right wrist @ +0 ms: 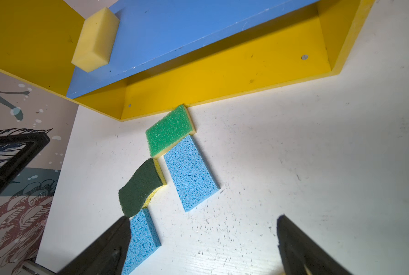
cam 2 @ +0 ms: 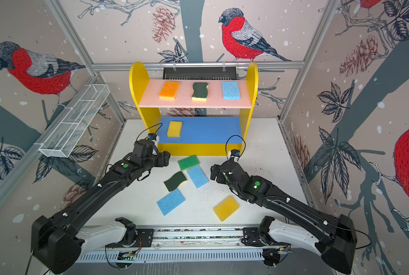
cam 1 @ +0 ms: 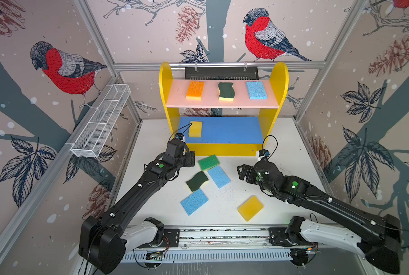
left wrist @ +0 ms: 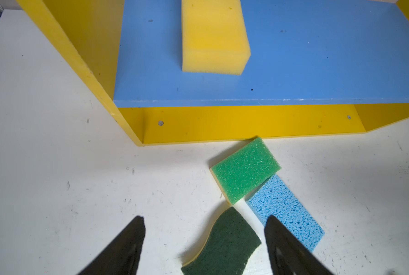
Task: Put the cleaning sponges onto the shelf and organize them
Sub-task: 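Draw the left gripper back while the right gripper moves toward the table sponges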
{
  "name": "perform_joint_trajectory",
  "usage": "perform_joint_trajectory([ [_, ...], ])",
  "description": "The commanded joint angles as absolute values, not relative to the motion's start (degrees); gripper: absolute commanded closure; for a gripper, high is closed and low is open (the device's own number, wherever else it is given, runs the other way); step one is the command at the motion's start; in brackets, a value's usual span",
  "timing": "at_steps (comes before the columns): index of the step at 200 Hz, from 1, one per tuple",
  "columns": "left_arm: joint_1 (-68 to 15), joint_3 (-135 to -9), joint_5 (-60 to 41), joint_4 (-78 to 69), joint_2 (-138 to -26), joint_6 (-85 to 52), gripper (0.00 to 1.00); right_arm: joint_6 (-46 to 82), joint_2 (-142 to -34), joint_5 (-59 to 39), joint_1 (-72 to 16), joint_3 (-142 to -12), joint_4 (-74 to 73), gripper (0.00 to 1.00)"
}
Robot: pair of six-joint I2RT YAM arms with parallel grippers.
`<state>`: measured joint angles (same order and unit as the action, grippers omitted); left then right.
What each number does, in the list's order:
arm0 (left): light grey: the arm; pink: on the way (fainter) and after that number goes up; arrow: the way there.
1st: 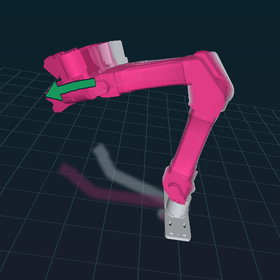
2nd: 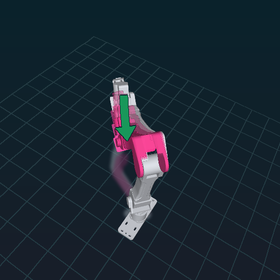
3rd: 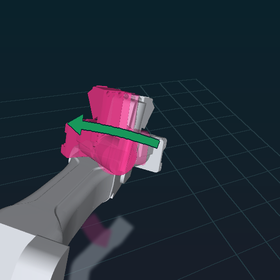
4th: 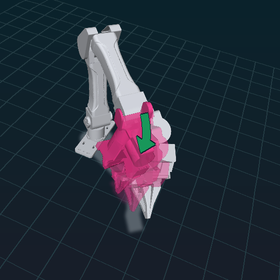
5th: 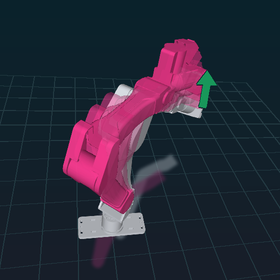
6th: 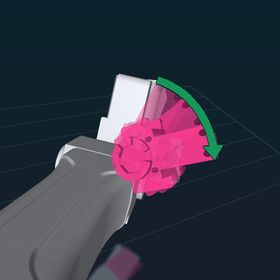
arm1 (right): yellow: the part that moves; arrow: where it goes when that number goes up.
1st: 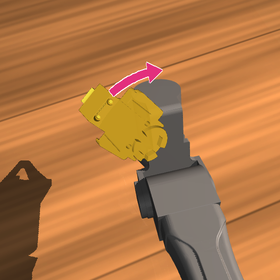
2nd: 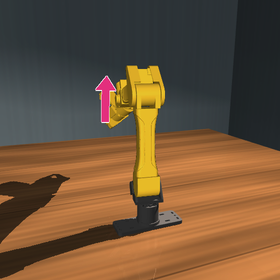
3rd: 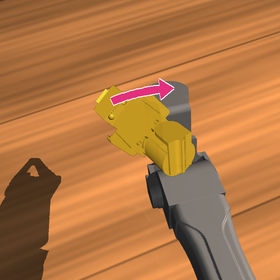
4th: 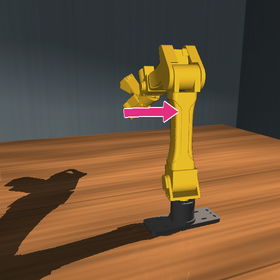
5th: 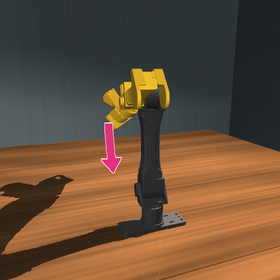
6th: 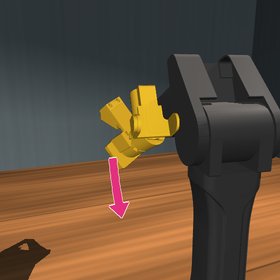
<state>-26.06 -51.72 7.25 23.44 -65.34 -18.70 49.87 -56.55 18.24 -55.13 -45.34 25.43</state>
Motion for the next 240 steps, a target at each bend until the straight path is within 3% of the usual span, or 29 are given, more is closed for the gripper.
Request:
perform_joint_trajectory([
  [1,-26.0,-50.2,4.5,23.0,-64.6,-19.9,0.20,52.7,-56.4,21.3,-56.3,-44.6,26.4,0.04],
  [120,-26.5,-44.3,4.7,24.2,-63.1,-24.4,0.22,49.7,-62.4,22.4,-56.7,-44.3,25.8,0.03],
  [240,-27.5,-39.6,4.5,21.5,-64.5,-28.7,0.26,42.5,-75.6,14.6,-52.6,-47.9,21.7,0.05],
])
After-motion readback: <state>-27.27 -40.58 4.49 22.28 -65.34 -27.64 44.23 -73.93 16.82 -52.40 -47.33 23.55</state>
